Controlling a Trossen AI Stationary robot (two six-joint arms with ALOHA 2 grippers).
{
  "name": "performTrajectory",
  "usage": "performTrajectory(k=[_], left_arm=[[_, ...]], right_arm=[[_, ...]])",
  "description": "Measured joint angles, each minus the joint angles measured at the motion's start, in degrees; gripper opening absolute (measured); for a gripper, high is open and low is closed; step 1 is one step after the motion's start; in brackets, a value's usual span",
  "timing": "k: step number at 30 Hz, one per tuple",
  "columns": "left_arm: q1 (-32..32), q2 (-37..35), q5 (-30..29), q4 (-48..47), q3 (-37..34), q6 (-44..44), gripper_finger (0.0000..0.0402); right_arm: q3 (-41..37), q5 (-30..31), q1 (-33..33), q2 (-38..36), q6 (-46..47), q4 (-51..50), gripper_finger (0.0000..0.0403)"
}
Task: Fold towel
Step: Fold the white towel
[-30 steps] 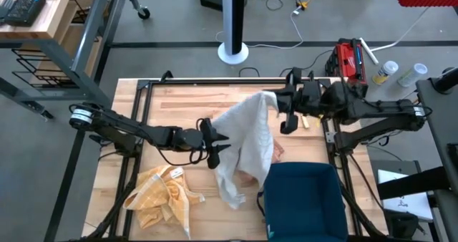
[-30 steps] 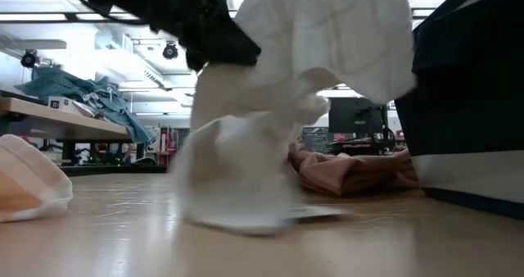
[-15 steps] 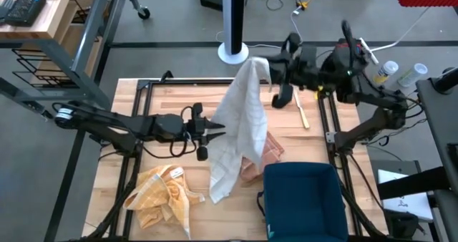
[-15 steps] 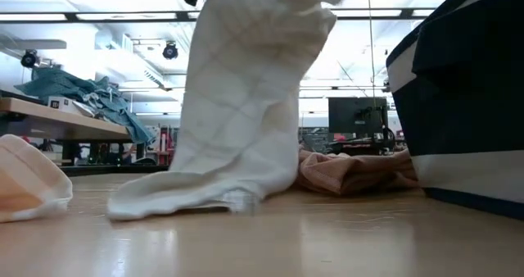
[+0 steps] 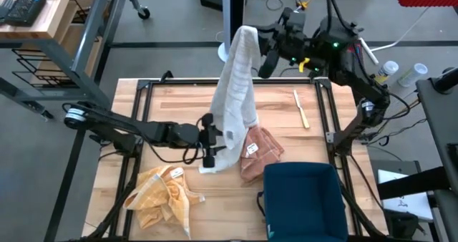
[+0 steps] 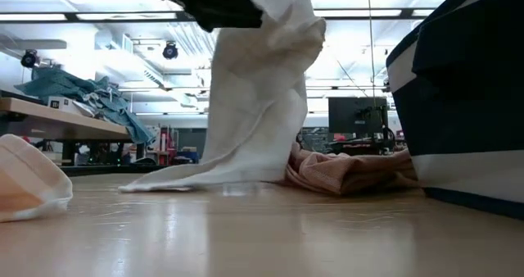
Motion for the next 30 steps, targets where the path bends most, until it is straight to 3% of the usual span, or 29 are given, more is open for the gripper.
performTrajectory(k=[5, 10, 16, 23, 26, 30], left_arm=[[0.0, 1.3, -4.1, 1.1, 0.2, -0.7, 0.0268], [-0.1, 0.5, -4.8, 0.9, 0.3, -2.0, 0.0307], [-0.3, -1.7, -2.7, -10.1, 0.3, -7.9, 0.0301], [-0.2, -2.2, 1.7, -11.1, 0.3, -10.1, 0.0291], [0.1, -2.2, -1.4, -10.9, 0.3, -10.0, 0.0292], [0.6, -2.2, -10.7, -8.4, 0.3, -8.5, 0.0289]], right_arm=[[1.2, 0.0, -0.1, 1.6, -1.0, -2.1, 0.0000], [1.2, 1.1, -0.3, 1.7, -3.1, -2.6, 0.0000], [1.2, 7.1, -0.4, 1.4, -7.8, -7.9, 0.0000], [1.2, 7.8, -0.4, 1.4, -8.4, -8.8, 0.0000], [1.2, 7.8, -0.3, 1.4, -8.3, -8.8, 0.0000], [1.2, 7.7, -0.3, 1.4, -7.7, -8.9, 0.0000]])
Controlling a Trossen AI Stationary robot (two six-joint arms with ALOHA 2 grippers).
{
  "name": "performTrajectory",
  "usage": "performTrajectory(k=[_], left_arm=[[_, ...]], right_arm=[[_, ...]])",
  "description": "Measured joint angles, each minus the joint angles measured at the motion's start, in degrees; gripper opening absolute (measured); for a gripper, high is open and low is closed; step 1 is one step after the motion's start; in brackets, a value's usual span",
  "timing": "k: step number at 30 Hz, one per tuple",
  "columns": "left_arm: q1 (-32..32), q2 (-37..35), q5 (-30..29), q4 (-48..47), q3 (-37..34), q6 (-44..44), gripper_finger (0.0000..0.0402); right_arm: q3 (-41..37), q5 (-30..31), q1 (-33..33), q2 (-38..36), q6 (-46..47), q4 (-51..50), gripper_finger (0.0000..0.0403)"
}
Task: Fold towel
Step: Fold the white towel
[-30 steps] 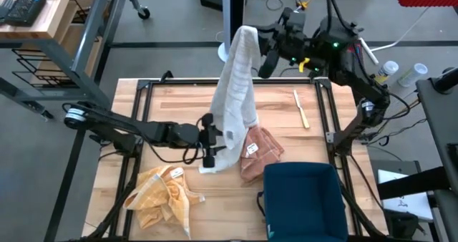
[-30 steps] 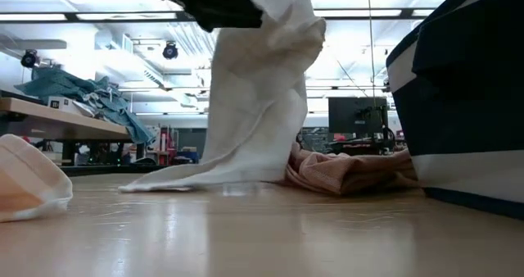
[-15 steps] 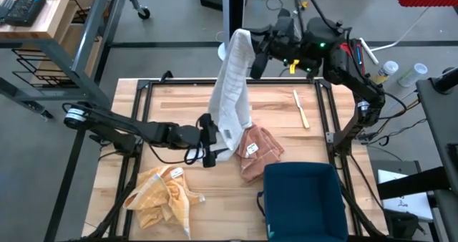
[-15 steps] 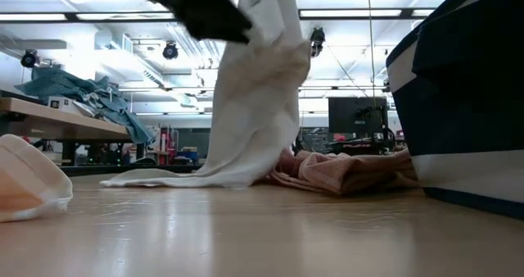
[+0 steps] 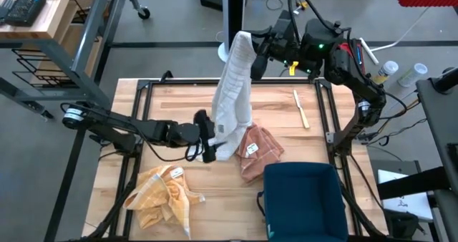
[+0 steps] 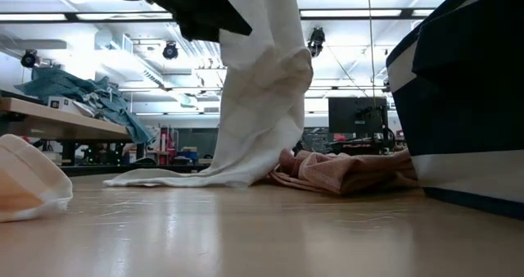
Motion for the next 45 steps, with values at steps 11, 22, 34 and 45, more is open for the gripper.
performTrajectory(k=[11, 22, 34, 45], left_arm=[[-0.6, -0.2, -23.5, 6.4, 0.0, 3.6, 0.0048], [-4.2, -4.6, -26.6, 5.1, 10.0, 20.2, 0.0001], [-4.2, 2.5, -16.8, -43.2, 48.5, 11.3, 0.0000], [-4.0, 14.3, -7.2, -68.0, 70.2, -8.5, 0.0000]], right_arm=[[0.3, -0.4, 0.0, -1.1, 1.5, -12.7, 0.0000], [0.3, -1.7, 0.1, -4.2, 3.0, -37.3, 0.0000], [-0.3, -3.0, 1.7, -4.8, 9.8, -58.3, 0.0092], [-4.7, -3.5, 8.6, -6.6, 10.7, -56.6, 0.0133]])
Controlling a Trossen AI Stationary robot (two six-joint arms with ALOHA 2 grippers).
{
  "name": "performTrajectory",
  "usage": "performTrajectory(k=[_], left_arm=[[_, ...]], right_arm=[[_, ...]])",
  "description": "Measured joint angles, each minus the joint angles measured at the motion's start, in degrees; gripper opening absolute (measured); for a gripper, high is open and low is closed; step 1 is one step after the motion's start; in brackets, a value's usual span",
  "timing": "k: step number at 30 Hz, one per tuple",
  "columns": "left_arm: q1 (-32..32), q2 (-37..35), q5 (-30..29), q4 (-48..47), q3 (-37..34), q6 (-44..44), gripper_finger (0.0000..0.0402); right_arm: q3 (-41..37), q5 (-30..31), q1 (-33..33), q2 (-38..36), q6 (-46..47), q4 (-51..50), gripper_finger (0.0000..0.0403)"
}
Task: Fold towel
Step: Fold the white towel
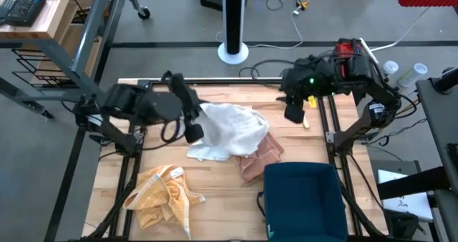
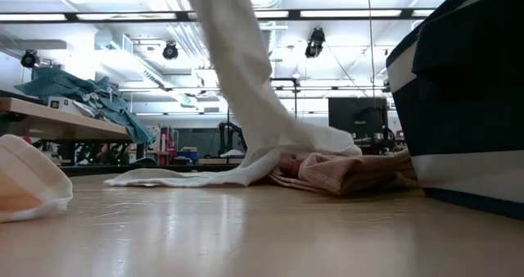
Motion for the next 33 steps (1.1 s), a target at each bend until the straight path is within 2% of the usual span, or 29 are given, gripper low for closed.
performTrajectory(k=[6, 13, 22, 29, 31, 33], left_arm=[[0.1, 6.3, 0.3, 0.0, 1.0, -0.1, 0.0000], [0.1, 9.2, -0.5, -0.4, -0.3, -1.0, 0.0000], [0.1, 9.2, -0.7, -2.1, -7.3, -8.7, 0.0000], [0.0, 9.1, -0.8, 1.5, -14.7, -11.1, 0.0000], [0.0, 9.0, -0.6, 4.0, -16.3, -10.6, 0.0000], [-0.1, 8.7, -0.2, 6.5, -17.3, -10.2, 0.0000]], right_arm=[[-7.2, 0.1, 8.2, 0.6, -0.7, 9.2, 0.0116], [-23.3, 0.1, 15.8, 0.5, -1.7, 27.8, 0.0109], [-46.0, 0.6, 17.3, -2.0, 0.3, 55.7, 0.0138], [-57.8, 0.8, 17.7, -2.2, 0.4, 77.1, 0.0155], [-59.2, 3.8, 17.7, -1.1, 0.8, 81.7, 0.0157], [-59.8, 9.5, 17.7, -0.1, 0.9, 81.6, 0.0158]])
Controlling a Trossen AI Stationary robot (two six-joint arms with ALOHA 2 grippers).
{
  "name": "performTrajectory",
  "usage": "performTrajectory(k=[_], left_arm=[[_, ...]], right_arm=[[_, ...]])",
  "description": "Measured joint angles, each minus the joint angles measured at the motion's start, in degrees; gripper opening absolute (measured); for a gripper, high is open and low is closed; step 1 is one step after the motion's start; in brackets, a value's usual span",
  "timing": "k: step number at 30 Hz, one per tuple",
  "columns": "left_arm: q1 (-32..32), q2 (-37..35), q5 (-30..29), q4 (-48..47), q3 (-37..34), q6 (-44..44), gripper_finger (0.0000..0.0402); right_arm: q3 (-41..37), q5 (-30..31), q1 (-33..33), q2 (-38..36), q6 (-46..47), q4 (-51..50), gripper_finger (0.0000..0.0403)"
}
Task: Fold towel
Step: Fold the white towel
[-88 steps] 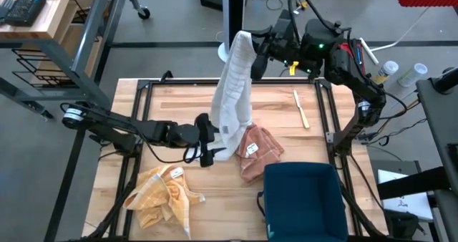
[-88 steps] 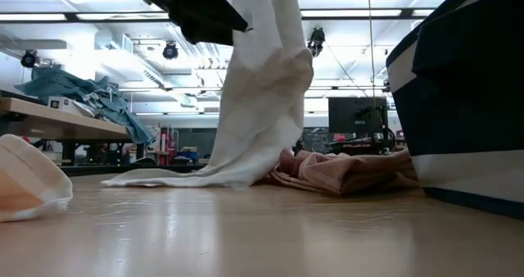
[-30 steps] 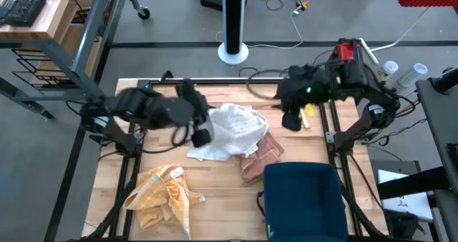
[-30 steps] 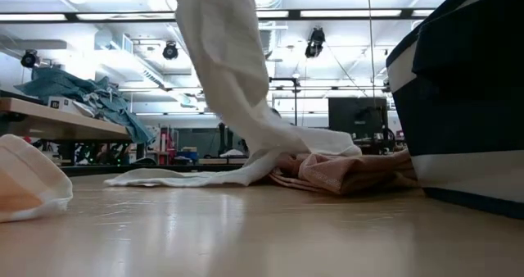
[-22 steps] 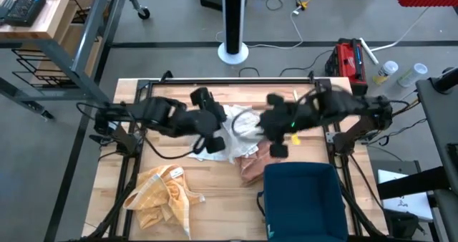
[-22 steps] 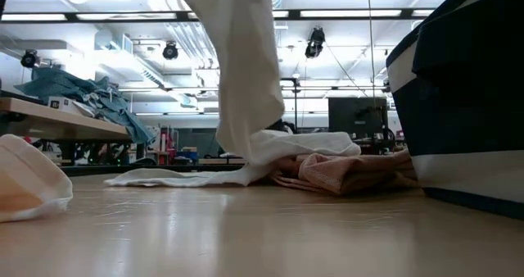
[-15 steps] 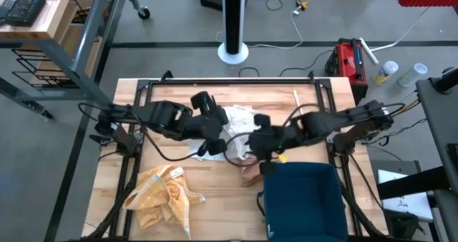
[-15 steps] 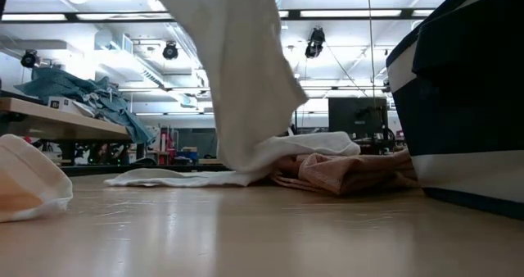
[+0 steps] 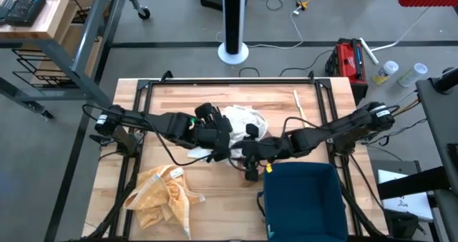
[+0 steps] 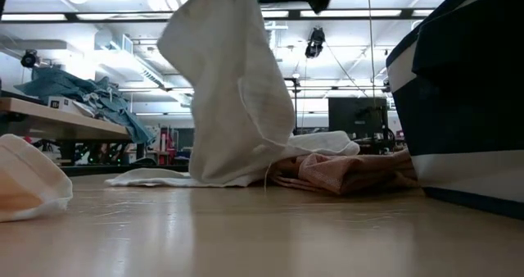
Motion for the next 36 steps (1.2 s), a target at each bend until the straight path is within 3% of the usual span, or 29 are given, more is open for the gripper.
performTrajectory(k=[3, 11, 14, 19, 27, 36], left_arm=[[-0.2, -0.2, 0.0, 1.3, -0.8, 0.0, 0.0000], [-0.6, -0.2, 3.9, 8.0, -0.8, 3.0, 0.0000], [-1.0, -0.2, 4.9, 8.5, -0.1, 4.9, 0.0001], [-1.9, -0.5, 5.1, 5.8, 1.6, 5.1, 0.0021], [-3.0, -0.8, 5.3, -2.9, 2.2, 1.9, 0.0057], [-3.8, -0.8, 5.5, -1.4, 2.2, 1.3, 0.0075]], right_arm=[[-0.1, 6.7, 0.0, 1.2, 0.3, 0.9, 0.0156], [0.4, 7.7, -1.2, 2.4, 0.5, 6.9, 0.0138], [0.4, 7.7, -1.8, 2.5, 0.8, 7.2, 0.0104], [0.3, 7.7, -2.1, 1.9, -3.4, 6.9, 0.0011], [0.7, 7.7, -1.4, -7.4, -3.6, -3.2, 0.0002], [0.8, 7.3, -0.3, -18.2, -3.1, -10.3, 0.0001]])
